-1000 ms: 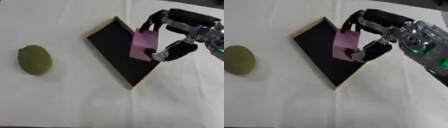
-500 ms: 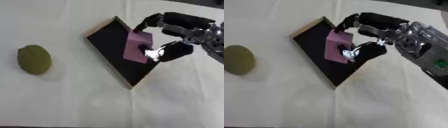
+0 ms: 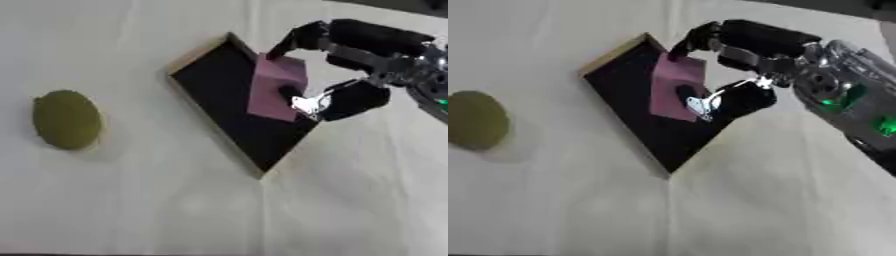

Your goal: Pick up objects on the table and place them in the box.

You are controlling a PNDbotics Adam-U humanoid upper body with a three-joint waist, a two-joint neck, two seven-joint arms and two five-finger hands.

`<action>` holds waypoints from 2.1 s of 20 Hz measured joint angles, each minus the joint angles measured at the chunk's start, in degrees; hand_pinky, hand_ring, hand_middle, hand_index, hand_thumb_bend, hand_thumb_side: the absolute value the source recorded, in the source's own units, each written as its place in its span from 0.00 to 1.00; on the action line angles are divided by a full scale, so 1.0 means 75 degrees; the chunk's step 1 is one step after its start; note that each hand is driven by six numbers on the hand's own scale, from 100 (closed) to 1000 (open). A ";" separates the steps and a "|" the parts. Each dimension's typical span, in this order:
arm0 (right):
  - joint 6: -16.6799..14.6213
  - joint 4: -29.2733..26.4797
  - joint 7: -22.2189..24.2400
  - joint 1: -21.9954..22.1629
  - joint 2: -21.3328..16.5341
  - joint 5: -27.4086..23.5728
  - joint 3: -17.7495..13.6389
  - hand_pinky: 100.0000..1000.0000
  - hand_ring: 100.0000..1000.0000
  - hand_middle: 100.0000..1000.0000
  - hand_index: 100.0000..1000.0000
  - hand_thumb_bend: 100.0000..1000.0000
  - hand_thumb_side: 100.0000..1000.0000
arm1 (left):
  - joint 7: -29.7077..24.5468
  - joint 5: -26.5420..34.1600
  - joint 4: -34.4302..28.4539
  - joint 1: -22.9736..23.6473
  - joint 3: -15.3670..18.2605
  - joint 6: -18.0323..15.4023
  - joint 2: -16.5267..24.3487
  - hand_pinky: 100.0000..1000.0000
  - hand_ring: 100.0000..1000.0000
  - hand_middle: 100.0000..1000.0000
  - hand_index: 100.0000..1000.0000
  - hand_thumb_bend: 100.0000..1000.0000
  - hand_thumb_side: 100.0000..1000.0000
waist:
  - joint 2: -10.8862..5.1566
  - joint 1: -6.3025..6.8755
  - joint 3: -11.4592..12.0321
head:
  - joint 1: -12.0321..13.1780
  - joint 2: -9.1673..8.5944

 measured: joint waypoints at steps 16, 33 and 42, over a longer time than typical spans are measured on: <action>-0.0064 0.0000 -0.0042 0.0099 0.0028 -0.0172 -0.0231 0.83 0.79 0.72 0.85 0.00 0.34 | -0.0037 0.0029 0.0000 0.0001 0.0000 0.0018 -0.0001 0.86 0.79 0.75 0.83 0.00 0.67 | -0.0003 0.0025 -0.0045 | 0.0041 0.0059; -0.2326 0.0000 -0.3117 0.2745 -0.0443 -0.1677 -0.2504 0.84 0.77 0.71 0.83 0.00 0.54 | -0.1251 -0.0931 -0.0002 -0.0775 -0.0491 0.1183 0.1332 0.83 0.79 0.75 0.86 0.04 0.56 | -0.0038 0.0378 -0.0391 | 0.1009 0.0107; -0.2927 0.0000 -0.4600 0.4033 -0.0125 -0.1248 -0.3277 0.83 0.75 0.68 0.80 0.00 0.60 | -0.4630 -0.2694 -0.0025 -0.1014 -0.0998 0.2670 0.3160 0.82 0.81 0.79 0.90 0.34 0.51 | -0.0049 0.0475 -0.0471 | 0.0995 0.0190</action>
